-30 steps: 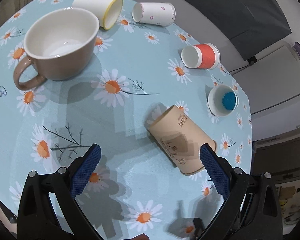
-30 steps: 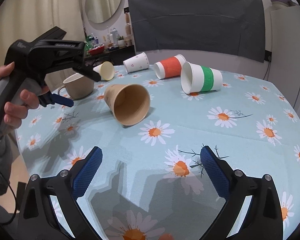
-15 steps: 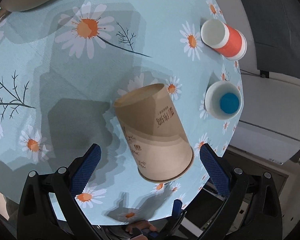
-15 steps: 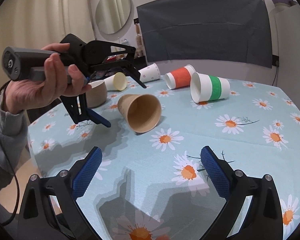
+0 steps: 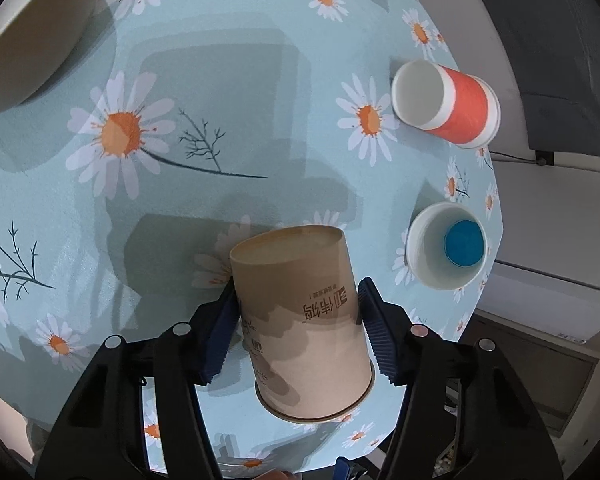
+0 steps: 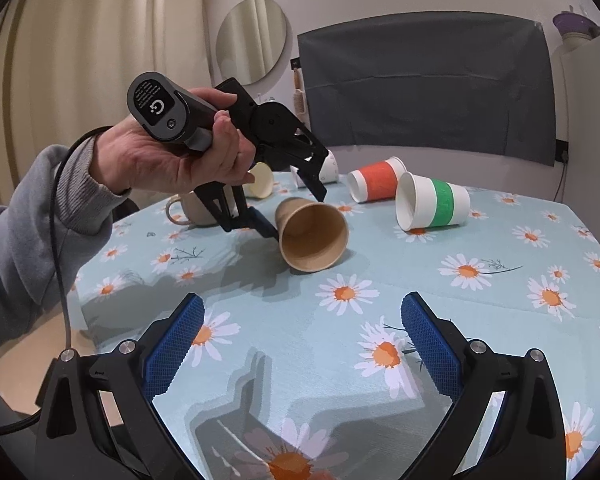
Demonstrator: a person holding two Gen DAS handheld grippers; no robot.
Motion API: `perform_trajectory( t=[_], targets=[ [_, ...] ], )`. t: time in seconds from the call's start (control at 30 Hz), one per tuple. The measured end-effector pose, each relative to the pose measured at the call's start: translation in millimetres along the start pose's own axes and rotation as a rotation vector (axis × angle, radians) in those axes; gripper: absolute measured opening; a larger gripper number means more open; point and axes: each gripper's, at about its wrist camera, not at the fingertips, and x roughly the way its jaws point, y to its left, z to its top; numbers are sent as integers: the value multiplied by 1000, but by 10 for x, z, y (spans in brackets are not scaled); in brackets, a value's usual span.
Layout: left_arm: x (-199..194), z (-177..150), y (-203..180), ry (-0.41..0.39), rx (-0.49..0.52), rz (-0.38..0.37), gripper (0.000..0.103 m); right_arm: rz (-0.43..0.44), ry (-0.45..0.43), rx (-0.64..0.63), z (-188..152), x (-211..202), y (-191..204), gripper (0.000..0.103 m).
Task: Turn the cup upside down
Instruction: 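Rotate the tan cup upright with the left gripper and place it down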
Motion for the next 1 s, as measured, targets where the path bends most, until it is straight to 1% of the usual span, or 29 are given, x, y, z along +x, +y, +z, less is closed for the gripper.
perform_trajectory(
  t=[0.03,0.1,0.17,0.23,0.3,0.37,0.43,0.47,0.53,0.6,0.63,0.73,0.87,0.93,1.0],
  targets=[
    [-60,-6,-39,-32,32,14,60,2,-1,3,1,1,-4,95],
    [-210,-35,-140,-143,122,76,60,1,1,13,1,4,-19,95],
    [-347,-103,-244,-290,224,167,60,-1,3,20,-1,7,-34,95],
    [-475,-252,-332,-473,341,289,60,-8,6,24,-2,15,-41,95],
    [-567,-399,-386,-608,450,348,60,-21,5,28,-2,21,-46,95],
    [-619,-480,-382,-705,516,407,60,-30,-6,29,-7,6,-44,95],
    [-603,-493,-373,-772,546,448,60,-38,-8,29,-7,6,-46,95],
    [-589,-492,-359,-800,556,469,60,-38,-6,29,-3,17,-49,95],
    [-533,-471,-314,-829,576,493,60,-39,3,30,0,28,-47,95],
    [-439,-441,-281,-817,591,512,60,-41,12,35,3,43,-56,95],
    [-387,-449,-292,-824,596,528,60,-43,15,38,5,43,-58,95],
    [-295,-485,-261,-845,624,549,60,-48,15,42,3,40,-63,95],
    [-251,-642,-220,-884,674,548,62,-53,29,49,9,65,-64,95],
    [-244,-760,-190,-896,706,545,68,-58,39,68,17,86,-94,95],
    [-269,-829,-153,-881,728,526,80,-59,42,85,20,97,-123,95]
  ],
)
